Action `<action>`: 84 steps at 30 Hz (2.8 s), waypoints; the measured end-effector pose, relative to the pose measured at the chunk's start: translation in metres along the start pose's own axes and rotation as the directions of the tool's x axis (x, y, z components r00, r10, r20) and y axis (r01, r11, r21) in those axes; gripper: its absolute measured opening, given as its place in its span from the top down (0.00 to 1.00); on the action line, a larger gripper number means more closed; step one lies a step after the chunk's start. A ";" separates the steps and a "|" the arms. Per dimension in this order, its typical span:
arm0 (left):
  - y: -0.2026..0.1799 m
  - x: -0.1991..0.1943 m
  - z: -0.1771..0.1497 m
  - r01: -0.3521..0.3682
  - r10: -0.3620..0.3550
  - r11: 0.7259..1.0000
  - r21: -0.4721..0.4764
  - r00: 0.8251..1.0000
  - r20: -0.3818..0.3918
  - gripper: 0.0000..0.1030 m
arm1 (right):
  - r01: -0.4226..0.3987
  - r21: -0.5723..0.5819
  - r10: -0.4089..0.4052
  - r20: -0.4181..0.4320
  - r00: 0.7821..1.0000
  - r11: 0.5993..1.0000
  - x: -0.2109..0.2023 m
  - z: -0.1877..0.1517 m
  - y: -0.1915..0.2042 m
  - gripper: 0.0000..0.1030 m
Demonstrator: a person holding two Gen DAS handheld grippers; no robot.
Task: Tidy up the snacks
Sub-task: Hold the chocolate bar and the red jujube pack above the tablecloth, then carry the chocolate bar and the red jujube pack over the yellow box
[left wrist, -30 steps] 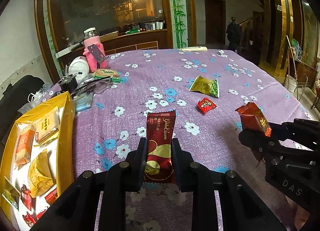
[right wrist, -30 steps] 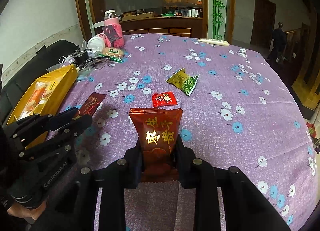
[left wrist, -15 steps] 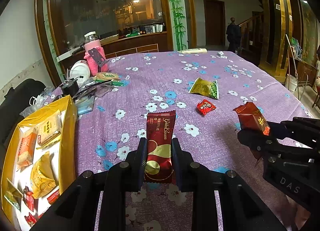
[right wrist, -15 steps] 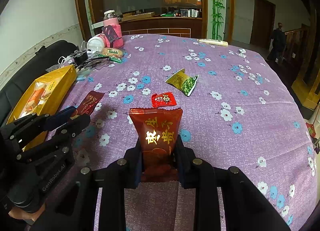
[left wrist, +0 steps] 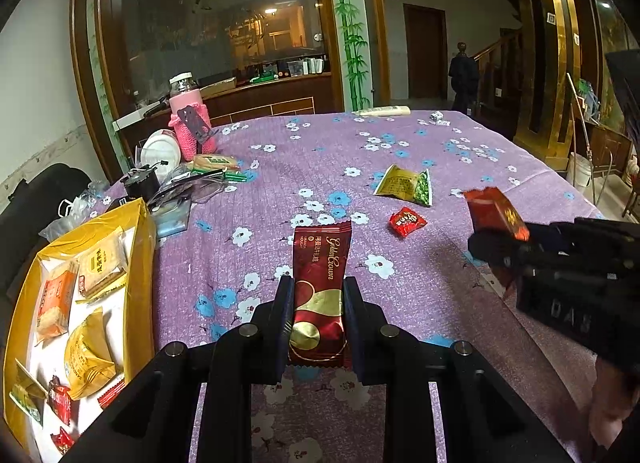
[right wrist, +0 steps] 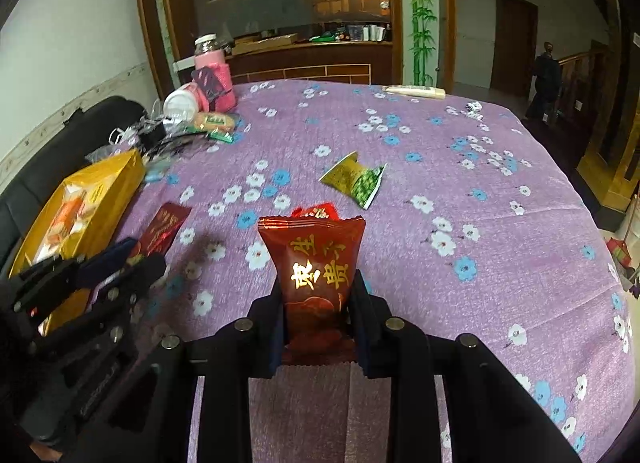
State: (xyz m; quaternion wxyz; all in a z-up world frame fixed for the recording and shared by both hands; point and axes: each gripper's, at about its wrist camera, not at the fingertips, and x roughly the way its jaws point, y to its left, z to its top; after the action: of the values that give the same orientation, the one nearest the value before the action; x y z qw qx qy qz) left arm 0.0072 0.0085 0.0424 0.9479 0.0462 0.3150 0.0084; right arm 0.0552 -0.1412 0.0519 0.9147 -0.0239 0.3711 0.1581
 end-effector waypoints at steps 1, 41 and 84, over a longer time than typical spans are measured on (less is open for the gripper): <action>0.000 -0.001 0.000 -0.002 0.002 1.000 0.001 1.000 0.002 0.76 | 0.000 0.011 0.000 0.004 1.000 1.000 0.000 0.002 -0.001 0.74; 0.000 -0.017 -0.002 -0.005 0.006 1.000 -0.011 0.999 0.043 0.76 | -0.058 0.053 0.058 0.008 0.998 0.997 -0.005 0.004 0.000 0.74; 0.226 -0.071 -0.082 -0.229 0.231 0.882 -0.412 0.972 -0.047 0.76 | -0.261 -0.102 0.259 -0.038 0.965 0.960 -0.022 0.020 0.126 0.74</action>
State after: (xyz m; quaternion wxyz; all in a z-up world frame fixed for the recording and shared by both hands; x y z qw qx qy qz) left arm -0.0953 0.2370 0.0403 0.9288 -0.1187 0.2970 0.1872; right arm 0.0151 -0.0245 0.0903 0.8790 -0.0253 0.3730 0.2960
